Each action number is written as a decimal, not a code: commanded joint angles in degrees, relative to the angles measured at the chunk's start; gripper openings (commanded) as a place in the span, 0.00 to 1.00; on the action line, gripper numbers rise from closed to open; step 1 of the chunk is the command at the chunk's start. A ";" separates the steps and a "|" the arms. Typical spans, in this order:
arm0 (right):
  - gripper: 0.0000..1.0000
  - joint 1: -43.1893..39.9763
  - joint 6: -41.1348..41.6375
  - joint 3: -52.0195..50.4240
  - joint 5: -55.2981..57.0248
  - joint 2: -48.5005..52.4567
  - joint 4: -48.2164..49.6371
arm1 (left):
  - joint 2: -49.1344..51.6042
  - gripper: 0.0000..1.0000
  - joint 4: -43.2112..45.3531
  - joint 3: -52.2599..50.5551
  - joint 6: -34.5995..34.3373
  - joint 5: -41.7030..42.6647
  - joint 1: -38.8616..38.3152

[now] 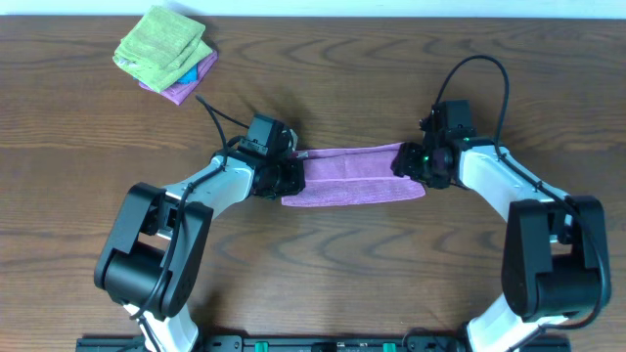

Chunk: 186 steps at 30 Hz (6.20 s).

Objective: Fold the cloth

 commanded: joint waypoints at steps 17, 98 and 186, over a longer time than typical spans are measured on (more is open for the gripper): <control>0.01 1.29 -1.79 -9.68 -1.44 -3.34 6.36 | 0.52 0.06 -2.03 0.55 0.55 -1.66 0.11; 0.99 33.92 -9.25 5.09 8.72 -13.44 9.18 | -19.67 0.95 -20.31 0.55 2.95 1.97 18.10; 0.99 14.27 -1.55 -21.62 10.62 -72.91 -22.62 | -6.51 0.06 32.87 -5.55 -25.77 6.21 3.54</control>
